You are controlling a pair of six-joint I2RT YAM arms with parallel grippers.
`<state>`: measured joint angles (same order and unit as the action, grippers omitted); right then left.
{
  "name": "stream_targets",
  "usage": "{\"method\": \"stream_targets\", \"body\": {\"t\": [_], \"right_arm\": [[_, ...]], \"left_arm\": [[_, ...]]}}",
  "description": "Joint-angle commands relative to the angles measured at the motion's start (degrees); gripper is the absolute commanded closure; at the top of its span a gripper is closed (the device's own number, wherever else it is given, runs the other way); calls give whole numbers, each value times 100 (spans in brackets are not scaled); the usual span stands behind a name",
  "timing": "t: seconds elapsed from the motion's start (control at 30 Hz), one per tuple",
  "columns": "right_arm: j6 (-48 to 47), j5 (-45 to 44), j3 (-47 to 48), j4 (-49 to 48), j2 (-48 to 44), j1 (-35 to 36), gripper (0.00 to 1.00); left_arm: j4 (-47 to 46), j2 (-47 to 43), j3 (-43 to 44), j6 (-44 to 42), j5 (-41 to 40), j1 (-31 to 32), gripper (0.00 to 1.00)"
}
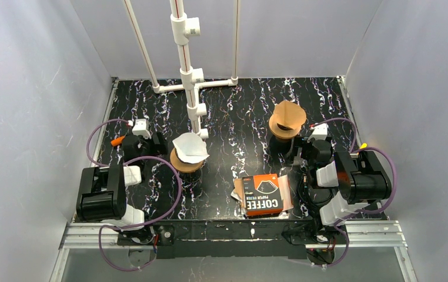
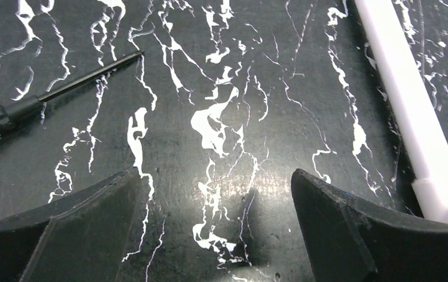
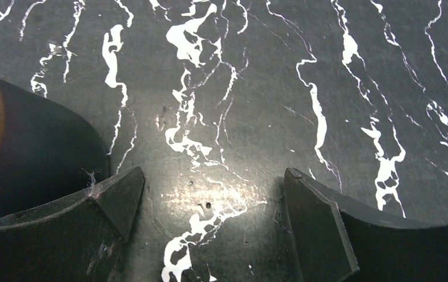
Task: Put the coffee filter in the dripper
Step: Reset both arms
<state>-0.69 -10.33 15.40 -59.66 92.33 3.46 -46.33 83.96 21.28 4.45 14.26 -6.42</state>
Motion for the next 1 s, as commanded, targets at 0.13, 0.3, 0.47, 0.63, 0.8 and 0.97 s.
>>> {"method": "stream_targets", "body": {"t": [0.13, 0.3, 0.47, 0.63, 0.8, 0.97], "right_arm": [[-235, 90, 124, -556, 3, 40, 2], [-235, 90, 126, -564, -8, 40, 2], [-239, 100, 121, -573, -8, 40, 2], [-234, 94, 121, -573, -8, 40, 2], [-239, 97, 124, -573, -8, 40, 2], [-239, 95, 123, -573, -7, 40, 2]], "left_arm": [[-1423, 97, -563, -541, -1547, 817, 2], [-1113, 90, -419, -489, -1628, 783, 2], [-1104, 93, -414, -488, -1628, 782, 2], [-1104, 94, -414, -488, -1622, 782, 2], [-1107, 102, -405, -489, -1620, 782, 2], [-1099, 126, -384, -489, -1611, 782, 2]]}}
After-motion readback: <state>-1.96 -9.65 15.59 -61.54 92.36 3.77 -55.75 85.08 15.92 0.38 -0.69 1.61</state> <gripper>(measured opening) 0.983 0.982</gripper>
